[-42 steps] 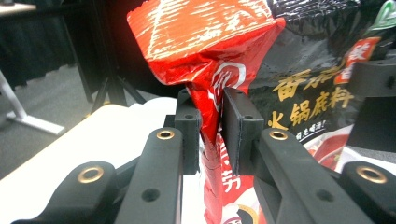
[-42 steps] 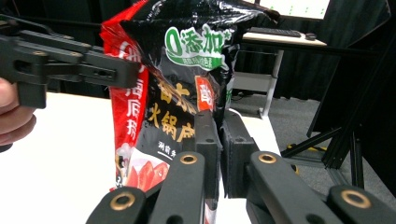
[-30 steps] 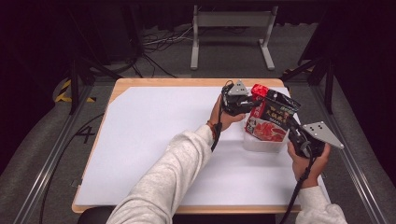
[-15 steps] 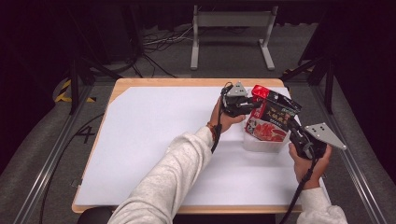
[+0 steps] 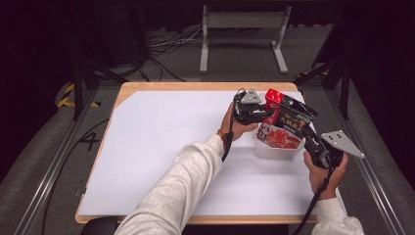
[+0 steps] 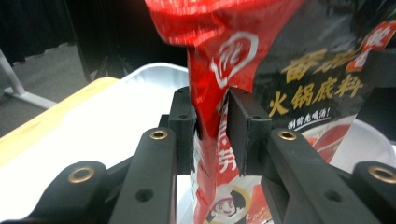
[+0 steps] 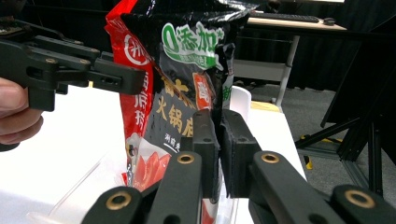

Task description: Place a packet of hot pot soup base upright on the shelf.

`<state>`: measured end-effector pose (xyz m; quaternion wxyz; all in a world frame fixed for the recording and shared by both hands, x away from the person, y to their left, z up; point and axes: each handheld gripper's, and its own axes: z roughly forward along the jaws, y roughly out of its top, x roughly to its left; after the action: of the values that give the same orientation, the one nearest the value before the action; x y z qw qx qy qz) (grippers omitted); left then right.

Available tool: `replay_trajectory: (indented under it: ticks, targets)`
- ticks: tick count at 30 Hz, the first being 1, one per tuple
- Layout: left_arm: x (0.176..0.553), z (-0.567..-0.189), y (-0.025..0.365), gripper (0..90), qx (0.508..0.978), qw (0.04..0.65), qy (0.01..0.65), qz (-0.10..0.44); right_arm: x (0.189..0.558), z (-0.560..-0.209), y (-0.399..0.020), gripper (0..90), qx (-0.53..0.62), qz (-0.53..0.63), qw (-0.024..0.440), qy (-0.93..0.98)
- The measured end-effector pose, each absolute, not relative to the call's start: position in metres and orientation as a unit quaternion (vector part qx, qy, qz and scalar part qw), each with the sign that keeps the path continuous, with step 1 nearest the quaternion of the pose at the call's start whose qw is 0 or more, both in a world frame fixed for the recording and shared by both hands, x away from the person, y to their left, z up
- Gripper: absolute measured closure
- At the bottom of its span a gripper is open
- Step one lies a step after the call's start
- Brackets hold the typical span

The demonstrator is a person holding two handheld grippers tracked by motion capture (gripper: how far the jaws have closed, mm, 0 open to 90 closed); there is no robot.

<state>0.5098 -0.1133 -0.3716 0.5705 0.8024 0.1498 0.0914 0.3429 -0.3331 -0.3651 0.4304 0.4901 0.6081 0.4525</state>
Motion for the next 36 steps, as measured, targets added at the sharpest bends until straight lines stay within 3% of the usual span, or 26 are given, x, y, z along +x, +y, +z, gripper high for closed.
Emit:
replay_trajectory:
  ticks: [7, 36]
  targets:
    - [0.509, -0.378, -0.116, 68.9, 0.812, 0.555, 0.155, 0.092, 0.345, -0.369, -0.334, 82.6, 0.496, 0.449, 0.424, 0.61]
    - [0.506, -0.389, -0.12, 68.0, 0.833, 0.519, 0.164, 0.1, 0.35, -0.376, -0.337, 72.7, 0.507, 0.433, 0.42, 0.616]
